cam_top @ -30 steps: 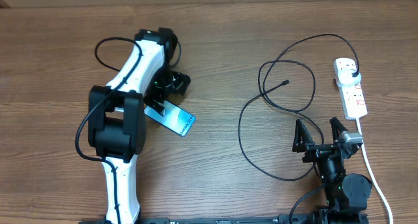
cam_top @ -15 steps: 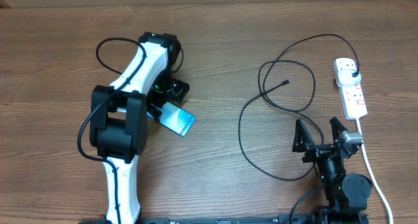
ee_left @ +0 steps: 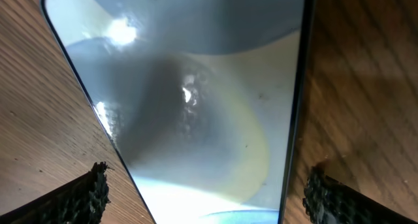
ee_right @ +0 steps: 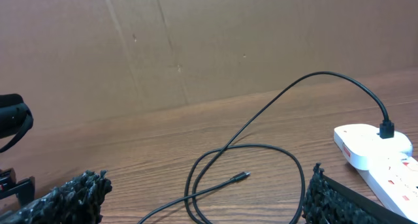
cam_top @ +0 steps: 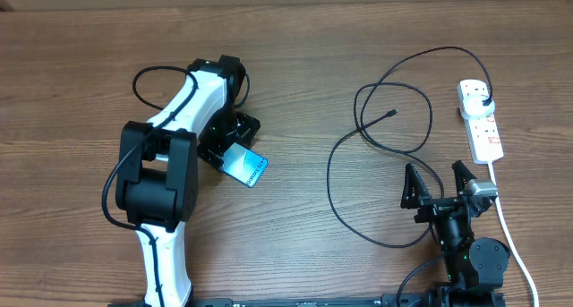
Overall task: Plug charger to phone and switch on socket
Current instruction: 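Lower the left gripper onto the phone's top edge, then close the left gripper on the phone and tilt it upright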
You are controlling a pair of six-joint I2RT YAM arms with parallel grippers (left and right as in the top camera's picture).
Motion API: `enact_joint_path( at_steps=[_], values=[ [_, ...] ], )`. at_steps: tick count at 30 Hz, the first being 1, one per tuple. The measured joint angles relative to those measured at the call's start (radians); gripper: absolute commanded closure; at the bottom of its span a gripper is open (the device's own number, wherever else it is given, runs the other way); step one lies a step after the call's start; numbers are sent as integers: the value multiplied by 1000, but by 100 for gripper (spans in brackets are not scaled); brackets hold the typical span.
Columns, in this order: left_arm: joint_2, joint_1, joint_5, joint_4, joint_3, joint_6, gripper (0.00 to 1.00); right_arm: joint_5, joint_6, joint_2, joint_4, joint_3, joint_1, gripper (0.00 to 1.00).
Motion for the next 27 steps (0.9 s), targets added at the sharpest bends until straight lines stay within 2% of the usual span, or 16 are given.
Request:
enact_joint_path(
  at_steps=[14, 17, 27],
  values=[
    [-77, -8, 45, 178, -162, 7, 4, 0, 1, 0, 0, 0, 0, 0],
    [-90, -8, 76, 230, -195, 15, 7, -1, 0, 0, 0, 0, 0, 0],
    [-113, -14, 63, 264, -233, 15, 23, 0, 0, 0, 1, 0, 0, 0]
  ],
)
